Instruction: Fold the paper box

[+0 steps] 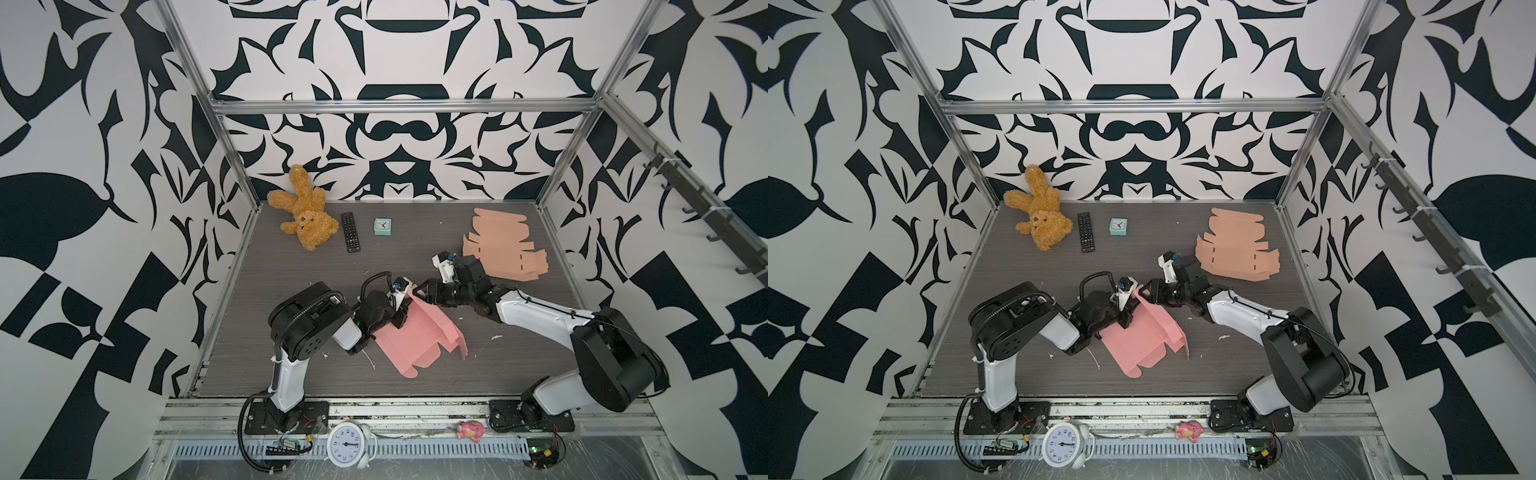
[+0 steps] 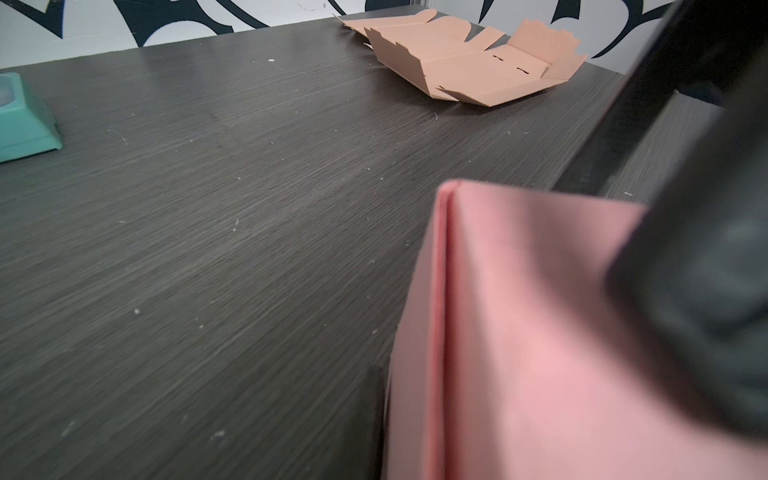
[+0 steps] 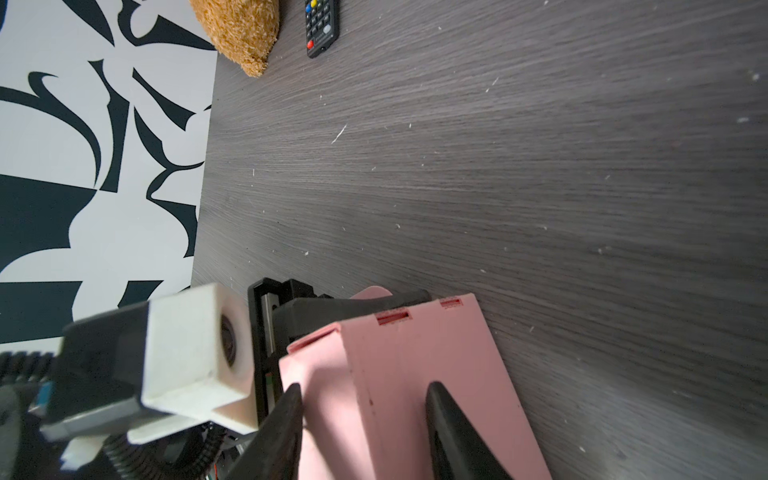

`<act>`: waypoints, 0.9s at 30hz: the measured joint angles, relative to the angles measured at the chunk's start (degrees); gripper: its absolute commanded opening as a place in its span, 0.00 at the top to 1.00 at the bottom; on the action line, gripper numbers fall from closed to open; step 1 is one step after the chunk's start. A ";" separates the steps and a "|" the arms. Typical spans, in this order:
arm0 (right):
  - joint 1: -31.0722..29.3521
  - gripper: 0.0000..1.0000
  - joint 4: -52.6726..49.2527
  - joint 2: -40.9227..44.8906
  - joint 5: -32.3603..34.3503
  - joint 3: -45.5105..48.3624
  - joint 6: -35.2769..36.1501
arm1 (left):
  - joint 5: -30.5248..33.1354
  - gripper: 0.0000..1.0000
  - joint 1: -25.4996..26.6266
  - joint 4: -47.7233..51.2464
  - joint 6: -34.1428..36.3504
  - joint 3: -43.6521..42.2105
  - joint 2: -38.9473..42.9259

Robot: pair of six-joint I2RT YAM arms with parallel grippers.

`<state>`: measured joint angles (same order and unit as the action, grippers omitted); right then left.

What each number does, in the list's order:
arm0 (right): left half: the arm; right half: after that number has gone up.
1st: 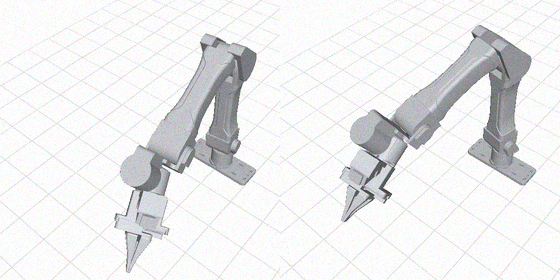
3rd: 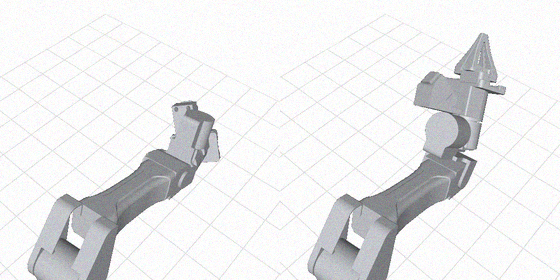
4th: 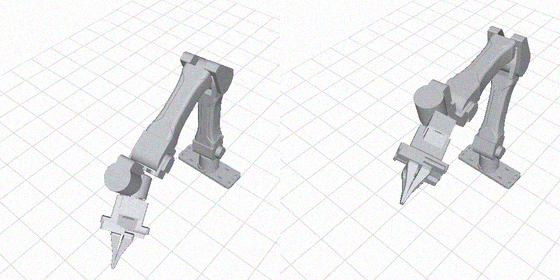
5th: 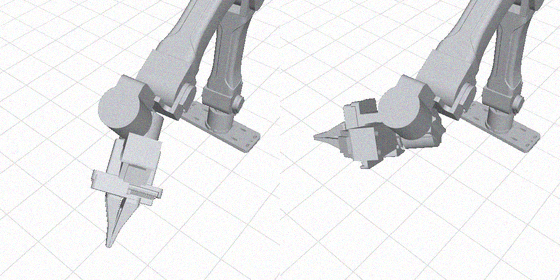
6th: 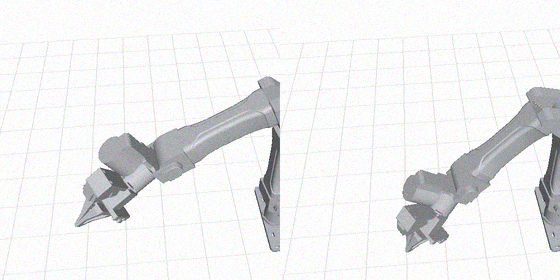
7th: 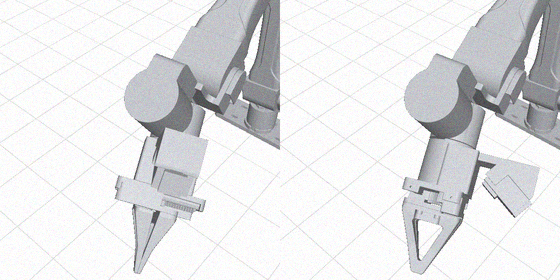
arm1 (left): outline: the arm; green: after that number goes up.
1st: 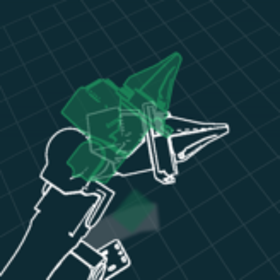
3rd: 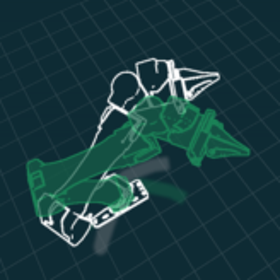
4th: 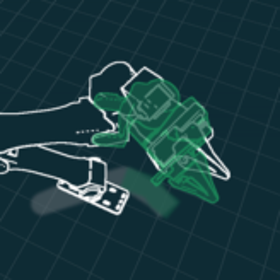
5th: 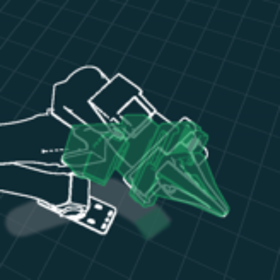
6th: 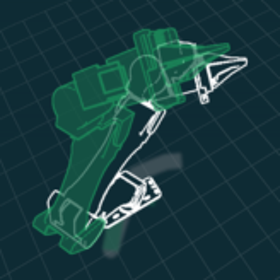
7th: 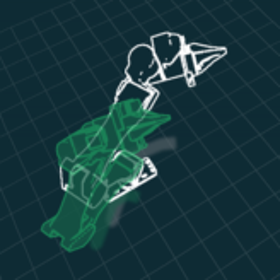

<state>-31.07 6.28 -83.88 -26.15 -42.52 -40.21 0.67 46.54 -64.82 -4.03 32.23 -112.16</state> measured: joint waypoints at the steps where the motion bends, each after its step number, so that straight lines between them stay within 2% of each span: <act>1: -0.09 0.50 -0.07 0.37 0.24 0.28 -0.15 | -0.02 0.84 0.04 -0.07 0.00 0.00 0.00; 4: -0.31 0.50 -0.28 1.18 0.46 1.03 -0.31 | -0.04 0.79 0.13 -0.15 -0.15 0.00 0.00; 10: -0.52 0.49 0.00 1.22 0.48 1.36 -0.59 | -0.02 0.78 0.15 -0.55 -0.35 -0.07 0.22; 27: -0.52 0.50 -0.09 1.36 0.72 1.33 -0.57 | 0.07 0.89 1.09 0.11 0.92 -1.14 3.69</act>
<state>-31.59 6.20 -82.52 -25.43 -41.19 -40.77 0.73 47.64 -64.71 -3.11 31.09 -108.47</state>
